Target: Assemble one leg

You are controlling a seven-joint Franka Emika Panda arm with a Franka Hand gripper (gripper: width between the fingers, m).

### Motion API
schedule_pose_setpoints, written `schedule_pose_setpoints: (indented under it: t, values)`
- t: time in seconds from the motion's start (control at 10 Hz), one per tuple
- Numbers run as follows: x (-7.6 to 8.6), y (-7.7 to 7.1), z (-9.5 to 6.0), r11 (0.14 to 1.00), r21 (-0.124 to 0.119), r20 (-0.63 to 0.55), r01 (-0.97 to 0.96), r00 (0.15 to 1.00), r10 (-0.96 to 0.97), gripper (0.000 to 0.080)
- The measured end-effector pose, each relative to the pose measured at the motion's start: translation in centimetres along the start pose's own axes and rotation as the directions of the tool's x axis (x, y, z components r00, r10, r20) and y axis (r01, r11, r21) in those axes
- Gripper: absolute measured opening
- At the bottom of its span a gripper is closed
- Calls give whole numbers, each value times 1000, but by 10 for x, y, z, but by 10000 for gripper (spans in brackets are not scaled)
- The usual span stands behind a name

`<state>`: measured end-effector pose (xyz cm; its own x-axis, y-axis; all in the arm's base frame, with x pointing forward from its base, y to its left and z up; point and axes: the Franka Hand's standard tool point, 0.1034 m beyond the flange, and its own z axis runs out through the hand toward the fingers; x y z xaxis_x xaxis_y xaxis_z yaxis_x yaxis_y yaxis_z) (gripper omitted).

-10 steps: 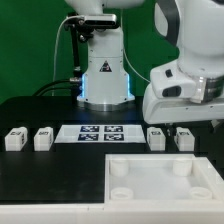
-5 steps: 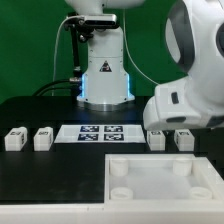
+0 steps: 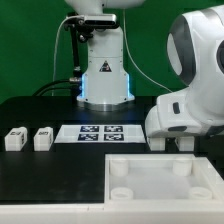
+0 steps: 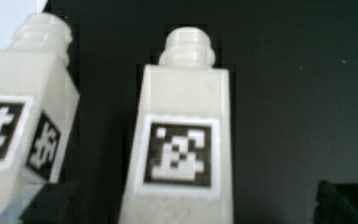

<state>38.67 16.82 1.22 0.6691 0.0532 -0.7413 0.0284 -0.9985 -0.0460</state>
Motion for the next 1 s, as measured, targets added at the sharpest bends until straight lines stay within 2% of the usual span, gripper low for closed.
schedule_pose_setpoints:
  t: [0.2, 0.4, 0.5, 0.6, 1.0]
  values:
    - [0, -1, 3, 1000, -2, 5, 1, 1000, -1, 649]
    - [0, 0, 3, 1000, -2, 5, 1, 1000, -1, 387]
    - [0, 0, 3, 1000, -2, 5, 2, 1000, -2, 387]
    - [0, 0, 3, 1000, -2, 5, 2, 1000, -2, 291]
    - [0, 0, 3, 1000, -2, 5, 2, 1000, -2, 291]
